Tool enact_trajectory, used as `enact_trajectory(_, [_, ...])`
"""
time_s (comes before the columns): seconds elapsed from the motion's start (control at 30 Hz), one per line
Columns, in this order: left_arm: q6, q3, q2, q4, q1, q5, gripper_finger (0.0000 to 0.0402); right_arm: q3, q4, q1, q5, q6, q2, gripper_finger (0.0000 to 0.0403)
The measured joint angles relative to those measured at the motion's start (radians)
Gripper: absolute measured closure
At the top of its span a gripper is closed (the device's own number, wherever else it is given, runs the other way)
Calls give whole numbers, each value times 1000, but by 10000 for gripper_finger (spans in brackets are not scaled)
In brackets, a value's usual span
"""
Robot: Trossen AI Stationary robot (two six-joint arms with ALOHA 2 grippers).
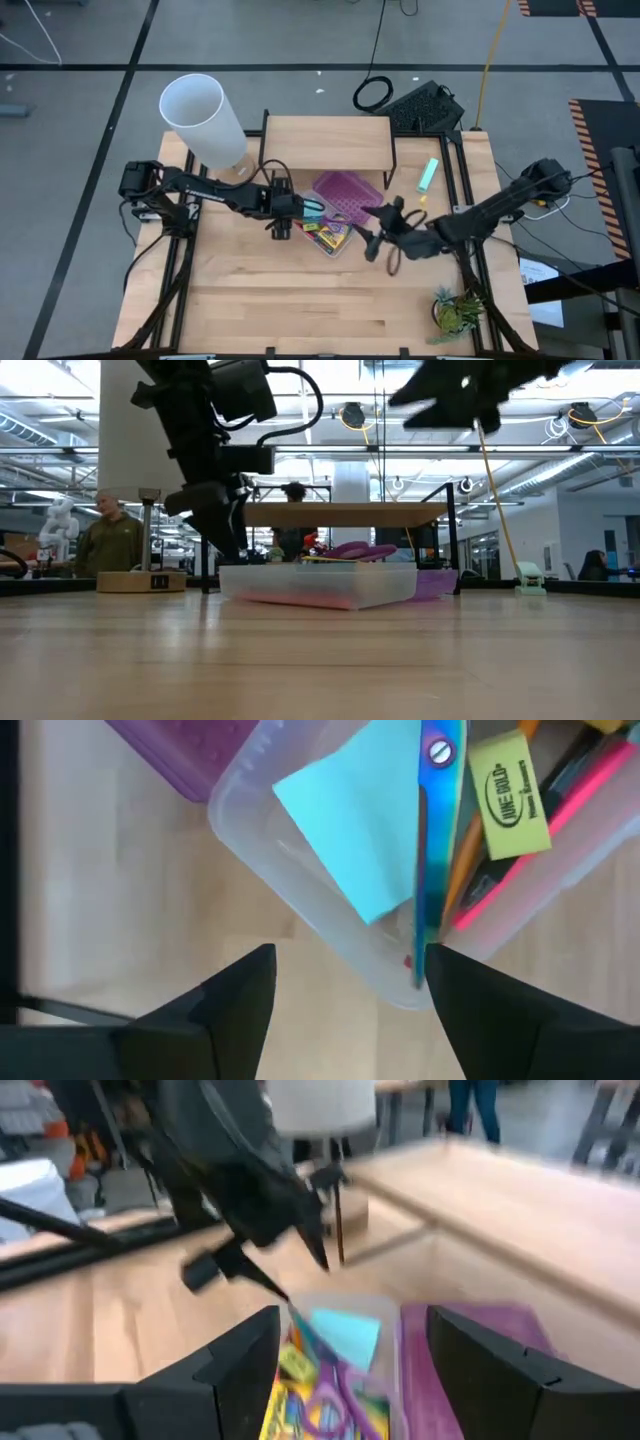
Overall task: Pack school essentials
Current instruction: Close the supply box
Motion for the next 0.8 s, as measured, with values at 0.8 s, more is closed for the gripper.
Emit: enact_trajectory(0.8, [-104, 0, 8, 242, -132, 95, 233, -206, -38, -20, -171, 490, 2, 157])
